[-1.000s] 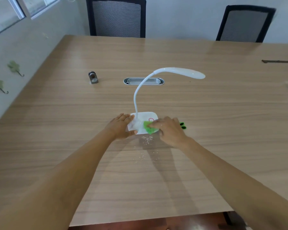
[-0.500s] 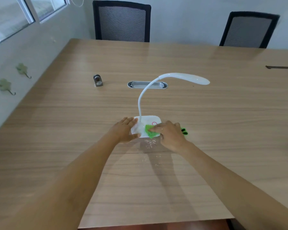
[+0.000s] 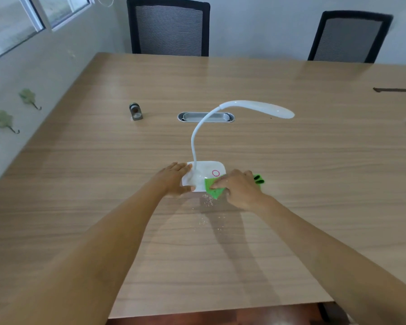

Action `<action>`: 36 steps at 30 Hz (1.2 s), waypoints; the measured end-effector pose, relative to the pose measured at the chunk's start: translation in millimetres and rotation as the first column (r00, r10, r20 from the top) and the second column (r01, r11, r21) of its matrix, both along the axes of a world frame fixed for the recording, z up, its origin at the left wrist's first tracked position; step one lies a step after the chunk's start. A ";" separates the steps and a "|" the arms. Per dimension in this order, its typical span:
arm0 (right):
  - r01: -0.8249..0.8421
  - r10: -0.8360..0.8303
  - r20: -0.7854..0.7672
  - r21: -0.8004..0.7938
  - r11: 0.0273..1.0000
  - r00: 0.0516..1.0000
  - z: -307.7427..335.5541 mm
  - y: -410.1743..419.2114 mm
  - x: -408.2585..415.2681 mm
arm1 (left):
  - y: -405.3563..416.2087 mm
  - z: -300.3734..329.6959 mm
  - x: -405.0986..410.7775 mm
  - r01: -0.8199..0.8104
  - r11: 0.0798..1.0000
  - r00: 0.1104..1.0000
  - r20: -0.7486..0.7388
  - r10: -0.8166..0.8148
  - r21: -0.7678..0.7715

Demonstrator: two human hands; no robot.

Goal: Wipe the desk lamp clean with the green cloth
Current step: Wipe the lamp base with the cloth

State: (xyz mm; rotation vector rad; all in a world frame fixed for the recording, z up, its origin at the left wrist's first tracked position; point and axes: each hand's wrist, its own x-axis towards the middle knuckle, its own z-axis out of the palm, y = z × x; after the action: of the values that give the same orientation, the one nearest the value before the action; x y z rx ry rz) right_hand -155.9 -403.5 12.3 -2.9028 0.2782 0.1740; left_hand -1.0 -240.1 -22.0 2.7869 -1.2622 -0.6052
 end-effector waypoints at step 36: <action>0.503 -0.621 0.126 0.475 0.722 0.773 21.3 0.5 54.1 | 0.3 9.4 -7.6 -0.024 1.000 1.000 -0.011 0.024 -0.003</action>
State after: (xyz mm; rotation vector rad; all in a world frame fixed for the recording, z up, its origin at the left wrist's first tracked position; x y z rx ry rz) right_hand -101.8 -403.0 33.7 -2.2411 0.9401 -0.2525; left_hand -8.6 -239.8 -12.6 2.7881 -1.2255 -0.6156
